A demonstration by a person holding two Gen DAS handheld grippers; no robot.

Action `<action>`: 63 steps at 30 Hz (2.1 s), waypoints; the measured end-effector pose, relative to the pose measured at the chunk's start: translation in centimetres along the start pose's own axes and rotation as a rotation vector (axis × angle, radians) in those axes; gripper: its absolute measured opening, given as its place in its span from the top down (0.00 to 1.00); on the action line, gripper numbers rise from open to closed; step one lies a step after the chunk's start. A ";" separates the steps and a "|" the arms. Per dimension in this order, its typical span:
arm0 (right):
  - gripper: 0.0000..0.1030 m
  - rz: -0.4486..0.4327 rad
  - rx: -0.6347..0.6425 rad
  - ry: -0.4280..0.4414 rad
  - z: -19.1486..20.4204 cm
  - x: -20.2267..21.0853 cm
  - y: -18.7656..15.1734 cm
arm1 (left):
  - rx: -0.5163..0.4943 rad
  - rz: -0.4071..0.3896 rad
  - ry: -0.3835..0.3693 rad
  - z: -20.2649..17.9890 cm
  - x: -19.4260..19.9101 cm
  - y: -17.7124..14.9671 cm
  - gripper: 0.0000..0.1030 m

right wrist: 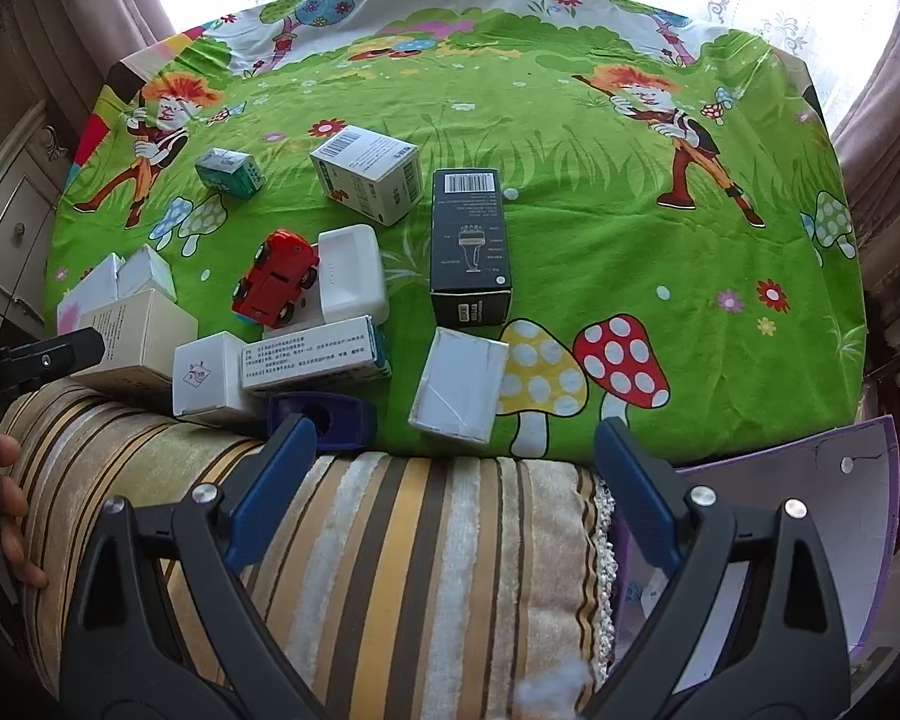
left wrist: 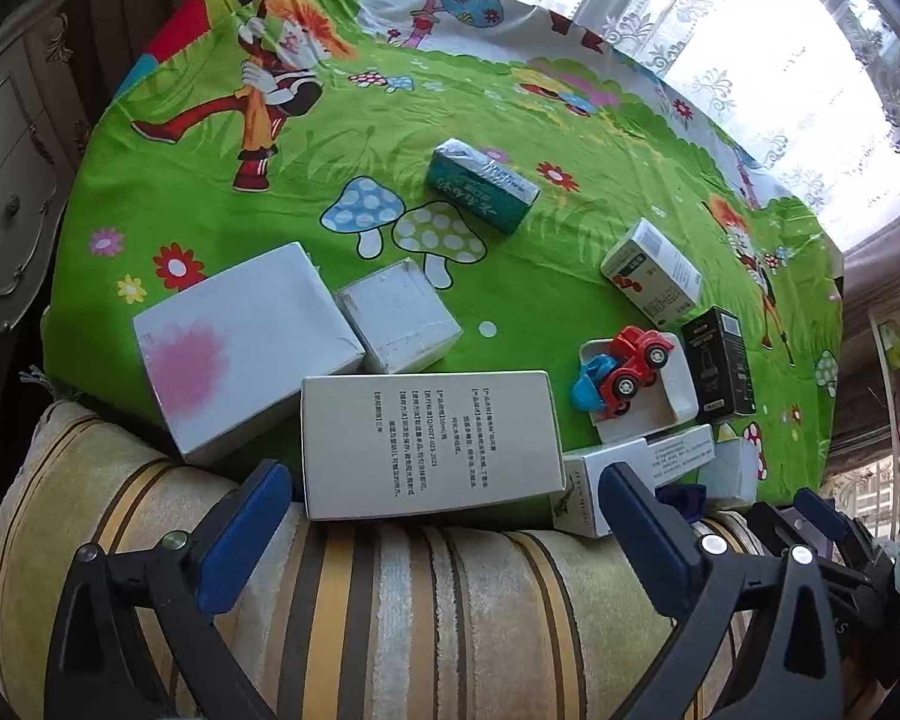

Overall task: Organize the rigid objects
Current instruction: 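Grasp the white cube box with the right gripper while the left gripper grasps the large beige box, then carry both boxes over the storage box and open both grippers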

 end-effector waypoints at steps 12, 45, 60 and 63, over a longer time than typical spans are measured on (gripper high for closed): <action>0.08 0.027 -0.026 0.000 -0.9 -2.2 0.6 | 0.067 0.016 0.101 0.0 -2.0 0.1 0.00; 0.63 -0.102 -0.083 0.025 -2.3 0.9 0.6 | -0.091 -0.235 0.064 -3.6 2.9 0.3 0.03; 0.63 -0.183 -0.131 0.031 -4.4 5.3 -1.1 | -0.211 -0.270 -0.026 -9.2 4.9 -1.7 0.03; 0.63 -0.191 -0.148 0.023 -5.3 6.0 -1.7 | -0.241 -0.272 -0.048 -10.6 5.1 -2.2 0.03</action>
Point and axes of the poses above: each gripper's, at about its wrist camera, not at the fingertips, and x roughly against the way its jaws point, z to its left, y to its top, the point moved 10 cm from there along -x, roughly the way its jaws point, and after that the axes turned 2 degrees about -x, right-handed, at the moved point
